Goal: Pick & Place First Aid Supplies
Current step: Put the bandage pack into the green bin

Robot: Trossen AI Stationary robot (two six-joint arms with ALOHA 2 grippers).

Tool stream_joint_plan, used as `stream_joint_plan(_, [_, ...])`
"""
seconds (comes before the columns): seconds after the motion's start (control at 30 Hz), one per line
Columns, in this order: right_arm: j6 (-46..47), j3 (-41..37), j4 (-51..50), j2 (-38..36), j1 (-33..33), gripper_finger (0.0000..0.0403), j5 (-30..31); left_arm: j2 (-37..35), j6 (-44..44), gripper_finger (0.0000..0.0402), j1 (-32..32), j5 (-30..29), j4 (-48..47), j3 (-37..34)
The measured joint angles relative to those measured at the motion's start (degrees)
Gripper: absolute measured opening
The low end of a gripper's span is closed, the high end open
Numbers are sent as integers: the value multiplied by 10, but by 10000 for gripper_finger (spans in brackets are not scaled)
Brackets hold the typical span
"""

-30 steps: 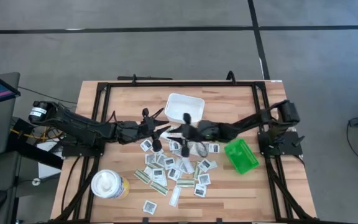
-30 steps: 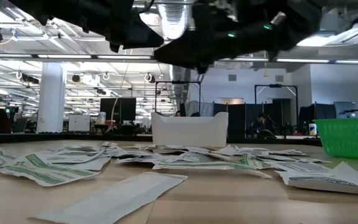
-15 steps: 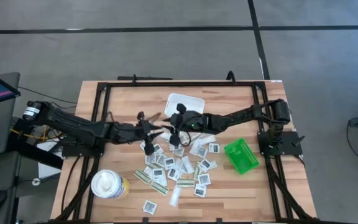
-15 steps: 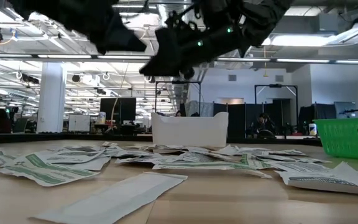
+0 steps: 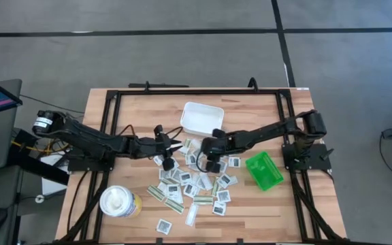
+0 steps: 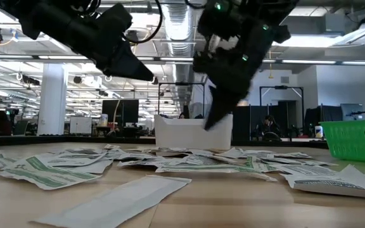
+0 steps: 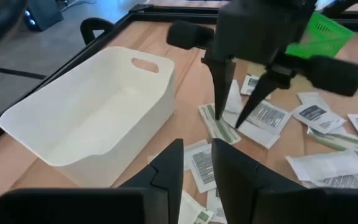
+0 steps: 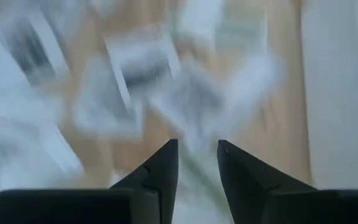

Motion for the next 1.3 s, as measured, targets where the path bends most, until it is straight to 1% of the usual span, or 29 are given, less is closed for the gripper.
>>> stream_joint_plan(0.1, [17, -2, -5, 3, 11, 107, 0, -1, -1, 85, 0, 0, 7, 0])
stream_joint_plan(0.27, [18, -7, 40, 3, 18, 107, -4, -1, -1, 85, 1, 0, 8, 0])
stream_joint_plan(0.53, [39, -29, 46, 3, 28, 107, -3, -1, -1, 85, 1, 0, 9, 0])
stream_joint_plan(0.8, [49, -29, 54, 3, 31, 107, -2, -1, -1, 85, 1, 0, 10, 0])
stream_joint_plan(0.9, [48, -28, 79, 20, 30, 107, -2, -1, -1, 85, 1, 0, 10, 0])
stream_joint_plan(1.0, [43, -27, 80, 37, 30, 107, -4, -1, -1, 85, 1, 0, 11, 0])
stream_joint_plan(1.1, [43, -29, 58, 41, 27, 107, 19, -1, -1, 85, 1, 0, 14, 0])
stream_joint_plan(1.2, [44, -27, 61, 40, 25, 107, 39, -1, 2, 85, 1, 0, 15, 0])
stream_joint_plan(1.3, [44, -27, 61, 41, 26, 107, 45, -1, 3, 85, 1, 0, 17, 0])
